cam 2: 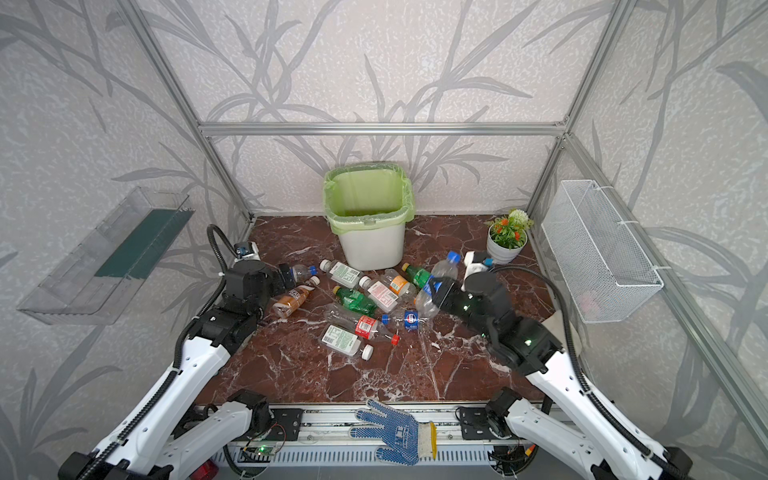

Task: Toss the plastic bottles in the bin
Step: 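Carry the Pepsi bottle with the right gripper over the bin and release, then withdraw the right gripper while the left gripper grasps a brown Nescafe bottle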

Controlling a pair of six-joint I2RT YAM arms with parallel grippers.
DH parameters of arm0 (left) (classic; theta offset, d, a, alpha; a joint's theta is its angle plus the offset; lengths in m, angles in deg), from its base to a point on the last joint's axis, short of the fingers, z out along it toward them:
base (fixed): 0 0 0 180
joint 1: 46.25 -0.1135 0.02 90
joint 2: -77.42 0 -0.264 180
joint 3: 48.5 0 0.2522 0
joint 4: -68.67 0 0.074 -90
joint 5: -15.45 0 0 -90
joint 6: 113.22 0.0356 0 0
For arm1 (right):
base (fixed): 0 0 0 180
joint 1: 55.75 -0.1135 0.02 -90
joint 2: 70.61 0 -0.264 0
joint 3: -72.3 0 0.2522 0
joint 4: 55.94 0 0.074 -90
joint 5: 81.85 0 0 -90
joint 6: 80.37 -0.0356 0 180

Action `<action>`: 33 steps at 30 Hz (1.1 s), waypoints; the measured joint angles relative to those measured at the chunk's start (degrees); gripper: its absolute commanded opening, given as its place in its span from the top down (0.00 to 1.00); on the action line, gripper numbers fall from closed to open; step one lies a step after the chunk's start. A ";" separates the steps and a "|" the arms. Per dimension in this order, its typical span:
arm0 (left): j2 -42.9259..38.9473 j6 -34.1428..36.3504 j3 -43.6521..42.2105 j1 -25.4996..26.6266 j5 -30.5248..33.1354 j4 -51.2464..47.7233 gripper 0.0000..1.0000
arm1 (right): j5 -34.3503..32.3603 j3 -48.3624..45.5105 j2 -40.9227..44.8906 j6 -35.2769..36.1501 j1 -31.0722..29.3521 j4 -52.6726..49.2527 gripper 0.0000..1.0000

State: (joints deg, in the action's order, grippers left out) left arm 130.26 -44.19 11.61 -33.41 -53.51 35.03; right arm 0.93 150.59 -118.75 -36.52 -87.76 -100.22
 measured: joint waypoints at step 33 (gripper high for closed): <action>5.64 -4.28 -0.44 -3.21 -4.42 -3.10 0.01 | 19.34 63.76 -47.39 22.21 6.12 -10.12 0.01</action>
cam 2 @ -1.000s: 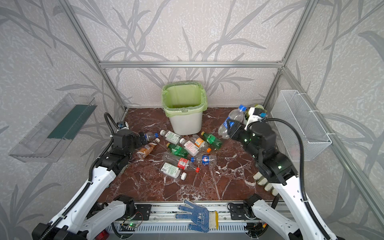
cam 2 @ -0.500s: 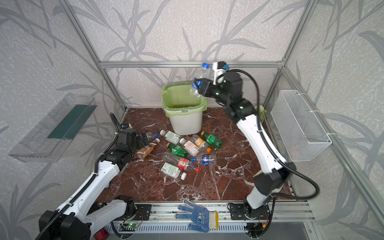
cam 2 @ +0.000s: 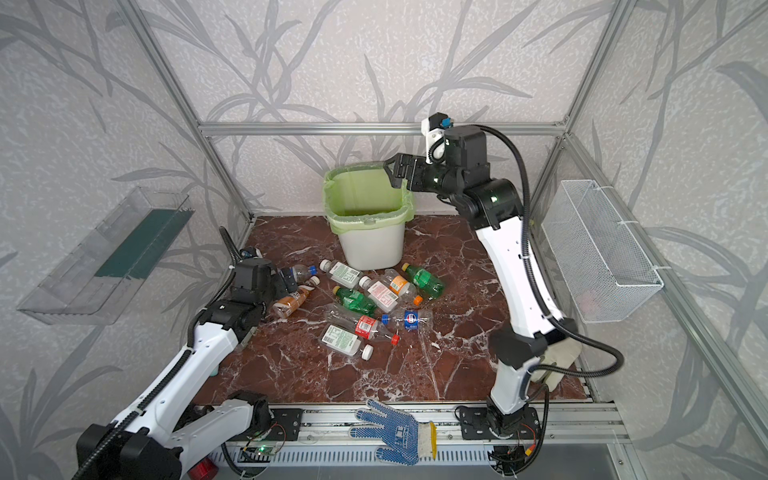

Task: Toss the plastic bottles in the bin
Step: 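Withdraw the right gripper while the left gripper grasps a brown Nescafe bottle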

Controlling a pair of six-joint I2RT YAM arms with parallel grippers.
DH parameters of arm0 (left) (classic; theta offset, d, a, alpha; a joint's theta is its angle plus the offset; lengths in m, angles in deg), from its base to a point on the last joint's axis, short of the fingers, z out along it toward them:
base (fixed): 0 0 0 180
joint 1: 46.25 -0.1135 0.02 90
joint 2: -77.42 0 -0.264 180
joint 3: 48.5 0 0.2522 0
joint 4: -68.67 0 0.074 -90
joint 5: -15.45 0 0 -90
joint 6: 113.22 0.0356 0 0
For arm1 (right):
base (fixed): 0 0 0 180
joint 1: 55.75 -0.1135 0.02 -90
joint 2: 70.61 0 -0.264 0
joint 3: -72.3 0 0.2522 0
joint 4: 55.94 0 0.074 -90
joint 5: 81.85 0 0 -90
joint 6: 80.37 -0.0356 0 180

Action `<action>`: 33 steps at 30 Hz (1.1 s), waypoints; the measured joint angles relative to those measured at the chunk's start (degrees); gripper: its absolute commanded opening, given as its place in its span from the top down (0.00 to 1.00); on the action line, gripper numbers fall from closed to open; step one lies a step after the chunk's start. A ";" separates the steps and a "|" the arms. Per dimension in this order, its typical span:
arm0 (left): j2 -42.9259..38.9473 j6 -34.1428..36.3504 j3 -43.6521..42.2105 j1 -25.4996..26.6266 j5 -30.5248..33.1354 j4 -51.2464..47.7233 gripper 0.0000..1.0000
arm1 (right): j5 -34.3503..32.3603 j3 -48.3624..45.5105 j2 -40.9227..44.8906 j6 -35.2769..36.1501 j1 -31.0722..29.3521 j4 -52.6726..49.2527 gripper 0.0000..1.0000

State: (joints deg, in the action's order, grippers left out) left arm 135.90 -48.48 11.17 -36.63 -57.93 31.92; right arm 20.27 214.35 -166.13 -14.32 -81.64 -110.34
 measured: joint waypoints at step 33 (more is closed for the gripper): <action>38.56 21.51 24.24 -0.66 -4.13 -23.15 0.21 | 15.74 -85.09 34.14 -12.81 26.51 35.67 0.01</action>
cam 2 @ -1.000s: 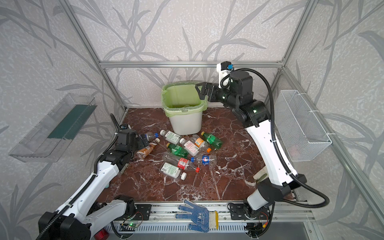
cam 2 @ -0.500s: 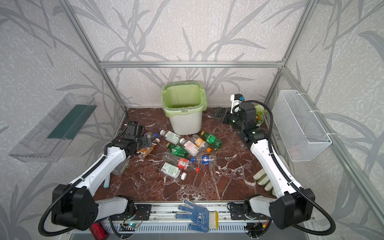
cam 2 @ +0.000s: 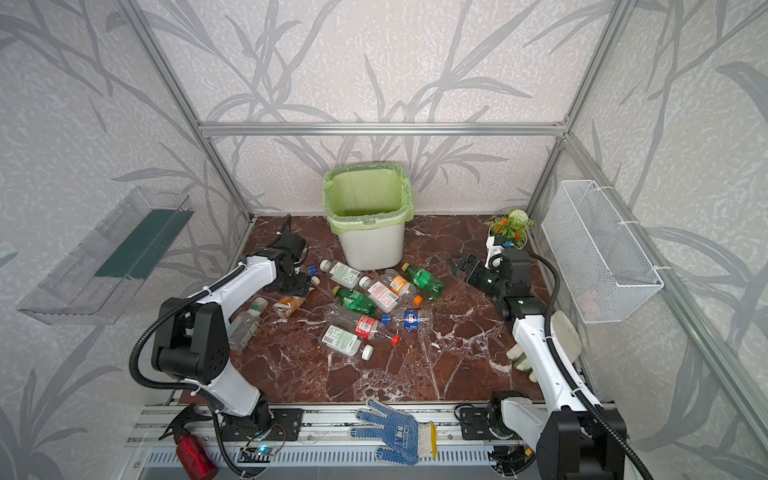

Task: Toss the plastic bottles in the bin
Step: 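Withdraw the right gripper while the left gripper grasps a brown Nescafe bottle, then lift the Nescafe bottle with the left gripper over the bin and release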

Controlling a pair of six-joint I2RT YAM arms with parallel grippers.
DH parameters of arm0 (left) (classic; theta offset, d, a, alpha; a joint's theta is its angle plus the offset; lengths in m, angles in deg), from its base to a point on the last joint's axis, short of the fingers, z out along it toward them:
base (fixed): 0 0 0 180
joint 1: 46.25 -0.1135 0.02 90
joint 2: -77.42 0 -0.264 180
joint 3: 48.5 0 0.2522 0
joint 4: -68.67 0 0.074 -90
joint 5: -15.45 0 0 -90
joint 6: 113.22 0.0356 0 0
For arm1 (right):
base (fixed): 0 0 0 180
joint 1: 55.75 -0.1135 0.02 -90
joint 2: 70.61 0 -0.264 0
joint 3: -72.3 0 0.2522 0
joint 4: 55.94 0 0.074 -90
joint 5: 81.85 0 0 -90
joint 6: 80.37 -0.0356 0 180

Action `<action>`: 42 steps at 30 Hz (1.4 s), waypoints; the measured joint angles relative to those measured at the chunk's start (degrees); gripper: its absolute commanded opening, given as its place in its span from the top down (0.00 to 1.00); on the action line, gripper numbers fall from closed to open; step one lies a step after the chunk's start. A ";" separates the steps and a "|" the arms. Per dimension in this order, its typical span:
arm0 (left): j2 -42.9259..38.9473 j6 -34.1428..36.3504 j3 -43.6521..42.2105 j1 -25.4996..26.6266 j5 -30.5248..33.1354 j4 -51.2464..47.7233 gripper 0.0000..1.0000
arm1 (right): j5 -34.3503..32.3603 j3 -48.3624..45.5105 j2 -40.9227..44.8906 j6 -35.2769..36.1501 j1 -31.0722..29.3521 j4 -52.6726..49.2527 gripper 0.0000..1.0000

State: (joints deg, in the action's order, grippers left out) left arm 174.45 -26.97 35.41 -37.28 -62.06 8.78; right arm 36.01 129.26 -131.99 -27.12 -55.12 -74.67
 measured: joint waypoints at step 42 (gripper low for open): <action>0.83 3.56 3.82 3.74 -5.99 -6.51 0.56 | 8.74 -6.21 -0.52 -5.92 8.52 4.61 0.01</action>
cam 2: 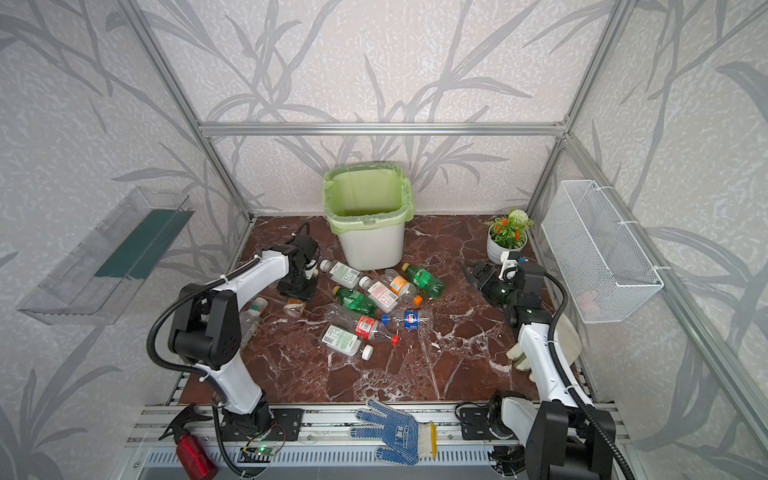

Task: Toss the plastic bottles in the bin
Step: 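Lift the Nescafe bottle with the left gripper over the bin and release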

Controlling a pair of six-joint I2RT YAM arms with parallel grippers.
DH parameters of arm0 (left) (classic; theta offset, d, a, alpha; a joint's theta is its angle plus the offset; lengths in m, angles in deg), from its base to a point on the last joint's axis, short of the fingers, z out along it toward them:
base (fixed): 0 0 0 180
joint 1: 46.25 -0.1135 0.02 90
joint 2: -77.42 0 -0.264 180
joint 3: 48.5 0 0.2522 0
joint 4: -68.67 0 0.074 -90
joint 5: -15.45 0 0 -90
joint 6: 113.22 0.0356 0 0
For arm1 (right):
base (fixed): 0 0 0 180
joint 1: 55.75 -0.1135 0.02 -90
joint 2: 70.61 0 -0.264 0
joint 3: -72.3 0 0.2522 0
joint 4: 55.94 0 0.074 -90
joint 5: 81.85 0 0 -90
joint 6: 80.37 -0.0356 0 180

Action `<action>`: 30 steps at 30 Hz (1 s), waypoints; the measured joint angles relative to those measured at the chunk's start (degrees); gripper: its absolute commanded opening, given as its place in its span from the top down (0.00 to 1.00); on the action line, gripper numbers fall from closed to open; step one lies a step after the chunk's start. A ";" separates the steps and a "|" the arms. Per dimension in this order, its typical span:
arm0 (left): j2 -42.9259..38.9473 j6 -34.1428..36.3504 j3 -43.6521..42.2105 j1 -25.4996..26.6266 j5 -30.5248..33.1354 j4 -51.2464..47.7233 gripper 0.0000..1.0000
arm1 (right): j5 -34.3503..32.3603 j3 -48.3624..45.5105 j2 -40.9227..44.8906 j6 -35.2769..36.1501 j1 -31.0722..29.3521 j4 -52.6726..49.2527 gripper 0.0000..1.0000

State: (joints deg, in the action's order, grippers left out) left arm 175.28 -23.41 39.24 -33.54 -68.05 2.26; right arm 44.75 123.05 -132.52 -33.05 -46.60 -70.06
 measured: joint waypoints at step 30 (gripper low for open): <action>10.23 -12.02 52.17 11.21 -7.74 15.28 0.01 | 4.55 0.00 5.73 -1.68 7.17 -2.75 0.01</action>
State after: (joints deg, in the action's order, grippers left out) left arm 185.51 -35.43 91.41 -22.33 -75.79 17.54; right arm 49.30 123.05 -126.79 -34.73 -39.43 -72.81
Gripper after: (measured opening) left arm 0.979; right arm 0.990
